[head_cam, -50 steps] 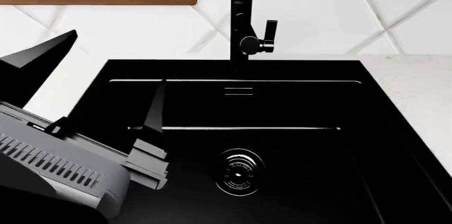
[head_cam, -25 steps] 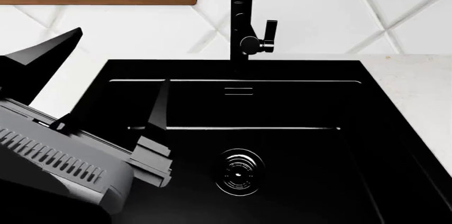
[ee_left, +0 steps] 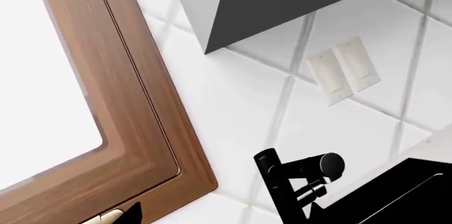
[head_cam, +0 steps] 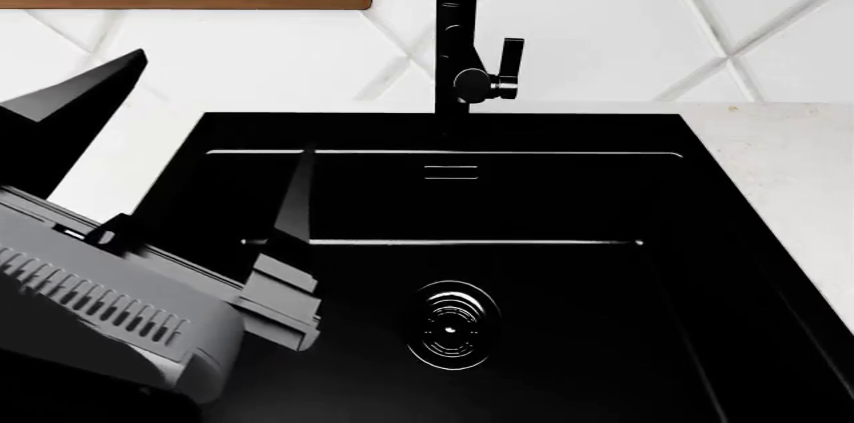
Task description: Pick and place the shaker into the drawer. Then close the cabinet.
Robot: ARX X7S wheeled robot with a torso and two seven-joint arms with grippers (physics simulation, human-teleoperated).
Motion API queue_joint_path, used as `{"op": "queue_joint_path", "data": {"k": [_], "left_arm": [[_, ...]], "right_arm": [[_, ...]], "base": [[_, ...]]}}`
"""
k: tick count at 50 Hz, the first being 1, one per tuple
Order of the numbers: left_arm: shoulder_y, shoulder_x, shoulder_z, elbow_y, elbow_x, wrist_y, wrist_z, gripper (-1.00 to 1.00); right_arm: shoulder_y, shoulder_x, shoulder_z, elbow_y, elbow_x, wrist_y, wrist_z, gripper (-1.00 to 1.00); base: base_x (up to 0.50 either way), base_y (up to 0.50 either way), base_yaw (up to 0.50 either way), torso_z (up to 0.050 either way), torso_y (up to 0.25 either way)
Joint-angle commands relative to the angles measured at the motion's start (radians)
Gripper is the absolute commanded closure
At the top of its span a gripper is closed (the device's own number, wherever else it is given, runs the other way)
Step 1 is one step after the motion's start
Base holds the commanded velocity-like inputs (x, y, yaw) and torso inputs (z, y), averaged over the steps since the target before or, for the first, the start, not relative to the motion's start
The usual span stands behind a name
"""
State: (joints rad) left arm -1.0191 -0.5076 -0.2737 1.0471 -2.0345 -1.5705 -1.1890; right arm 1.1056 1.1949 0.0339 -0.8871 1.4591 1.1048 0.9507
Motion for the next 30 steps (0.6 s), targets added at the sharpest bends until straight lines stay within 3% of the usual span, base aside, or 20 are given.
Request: {"op": "queue_joint_path", "data": {"k": [1,13,22,30], "left_arm": [[0.000,-0.002,-0.011,0.000,0.000,0.000,0.002,-1.00],[-0.007,-0.002,-0.015,0.000,-0.012,0.000,-0.010,-1.00],[-0.008,0.005,-0.010,0.000,0.002,0.000,-0.001,-1.00],[-0.008,0.007,-0.015,0.000,-0.011,0.000,-0.009,-1.00]], "right_arm": [[-0.328,0.004,0.156,-0.084,-0.077,-0.076,-0.021,-1.00],[-0.474,-0.015,0.253,-0.153,-0.035,-0.103,0.008,-1.00],[-0.609,0.055,0.255,-0.159,-0.067,-0.245,0.021,-1.00],[-0.703,0.132,0.241,-0.159,-0.079,-0.372,0.046,-1.00]], "base": [[0.00,0.00,0.00,0.000,0.000],[0.00,0.00,0.00,0.000,0.000],[0.00,-0.01,0.00,0.000,0.000],[0.00,-0.46,0.00,0.000,0.000]]}}
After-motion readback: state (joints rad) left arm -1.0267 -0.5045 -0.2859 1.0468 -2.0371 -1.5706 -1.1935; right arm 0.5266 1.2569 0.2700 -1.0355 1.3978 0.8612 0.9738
